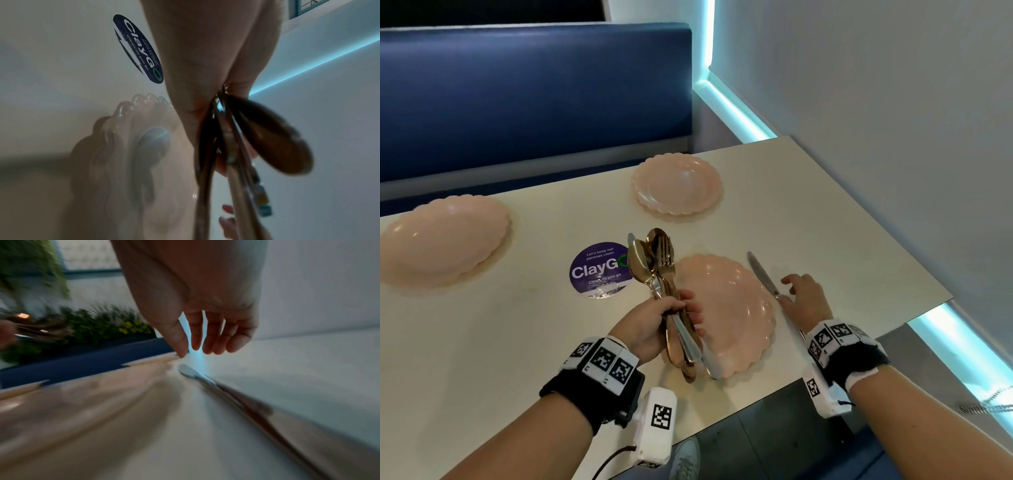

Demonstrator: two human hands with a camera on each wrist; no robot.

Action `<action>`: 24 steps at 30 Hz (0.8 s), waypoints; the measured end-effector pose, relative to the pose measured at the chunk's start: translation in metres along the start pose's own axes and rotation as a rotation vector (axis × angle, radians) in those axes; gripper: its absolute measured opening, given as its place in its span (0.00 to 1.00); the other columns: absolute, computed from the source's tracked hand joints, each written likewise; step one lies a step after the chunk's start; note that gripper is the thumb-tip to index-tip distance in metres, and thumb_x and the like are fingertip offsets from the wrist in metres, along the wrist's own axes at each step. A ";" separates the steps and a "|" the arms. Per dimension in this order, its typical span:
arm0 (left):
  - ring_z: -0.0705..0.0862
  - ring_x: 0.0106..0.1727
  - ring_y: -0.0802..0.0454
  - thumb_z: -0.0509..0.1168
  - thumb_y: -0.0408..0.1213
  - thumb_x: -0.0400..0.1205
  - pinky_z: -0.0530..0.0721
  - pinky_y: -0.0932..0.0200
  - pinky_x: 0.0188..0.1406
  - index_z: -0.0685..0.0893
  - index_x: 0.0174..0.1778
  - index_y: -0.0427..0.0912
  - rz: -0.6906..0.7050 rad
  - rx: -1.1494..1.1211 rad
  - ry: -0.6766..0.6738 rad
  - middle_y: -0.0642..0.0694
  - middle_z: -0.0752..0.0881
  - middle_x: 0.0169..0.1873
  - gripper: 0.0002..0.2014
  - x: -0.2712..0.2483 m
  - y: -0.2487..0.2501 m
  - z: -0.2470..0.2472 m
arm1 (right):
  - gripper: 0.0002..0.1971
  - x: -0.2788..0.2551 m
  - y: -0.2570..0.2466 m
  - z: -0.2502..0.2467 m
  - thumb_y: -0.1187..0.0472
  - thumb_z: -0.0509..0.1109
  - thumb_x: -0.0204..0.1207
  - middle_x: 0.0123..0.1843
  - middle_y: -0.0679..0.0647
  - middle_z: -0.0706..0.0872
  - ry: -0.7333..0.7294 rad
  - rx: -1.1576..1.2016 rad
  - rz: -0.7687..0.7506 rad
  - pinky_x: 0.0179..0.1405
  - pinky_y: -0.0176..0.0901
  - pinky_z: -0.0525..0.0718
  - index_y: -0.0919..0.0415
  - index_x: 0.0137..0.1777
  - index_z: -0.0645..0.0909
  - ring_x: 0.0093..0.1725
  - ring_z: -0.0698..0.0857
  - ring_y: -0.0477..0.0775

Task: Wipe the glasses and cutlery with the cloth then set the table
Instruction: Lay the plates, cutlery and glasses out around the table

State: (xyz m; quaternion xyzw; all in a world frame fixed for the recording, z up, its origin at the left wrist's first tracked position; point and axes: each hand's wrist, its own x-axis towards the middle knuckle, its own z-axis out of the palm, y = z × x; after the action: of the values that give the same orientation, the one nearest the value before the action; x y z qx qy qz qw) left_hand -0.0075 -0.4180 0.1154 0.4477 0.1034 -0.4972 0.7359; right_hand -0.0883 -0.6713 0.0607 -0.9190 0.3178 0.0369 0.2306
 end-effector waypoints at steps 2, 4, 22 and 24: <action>0.87 0.31 0.47 0.48 0.24 0.83 0.88 0.53 0.32 0.75 0.48 0.37 -0.006 0.006 -0.024 0.41 0.87 0.30 0.11 0.003 -0.001 0.001 | 0.14 -0.005 -0.022 -0.009 0.58 0.65 0.79 0.55 0.60 0.81 0.087 0.029 -0.121 0.57 0.47 0.77 0.62 0.62 0.80 0.56 0.80 0.60; 0.89 0.33 0.47 0.50 0.24 0.84 0.89 0.52 0.33 0.75 0.48 0.38 -0.011 0.031 -0.027 0.41 0.89 0.32 0.10 0.004 -0.002 0.004 | 0.11 -0.013 -0.051 -0.019 0.61 0.67 0.78 0.48 0.56 0.81 0.092 0.132 -0.241 0.52 0.40 0.75 0.63 0.56 0.84 0.49 0.80 0.56; 0.85 0.28 0.50 0.56 0.30 0.84 0.88 0.53 0.34 0.78 0.42 0.32 -0.005 0.225 -0.066 0.42 0.84 0.27 0.09 0.009 -0.013 0.024 | 0.03 -0.040 -0.117 -0.014 0.55 0.72 0.73 0.39 0.47 0.86 -0.087 0.337 -0.342 0.50 0.13 0.72 0.53 0.43 0.85 0.41 0.85 0.47; 0.83 0.26 0.51 0.58 0.30 0.84 0.87 0.52 0.36 0.77 0.40 0.34 0.025 0.263 -0.069 0.43 0.82 0.25 0.08 0.010 -0.015 0.025 | 0.06 -0.038 -0.120 -0.013 0.49 0.72 0.71 0.40 0.44 0.88 -0.123 0.332 -0.356 0.53 0.39 0.85 0.49 0.42 0.86 0.42 0.87 0.45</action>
State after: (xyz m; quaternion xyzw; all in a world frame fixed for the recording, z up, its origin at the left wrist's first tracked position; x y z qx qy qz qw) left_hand -0.0225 -0.4454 0.1151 0.5244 0.0064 -0.5125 0.6799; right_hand -0.0476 -0.5725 0.1284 -0.9061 0.1381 -0.0013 0.4000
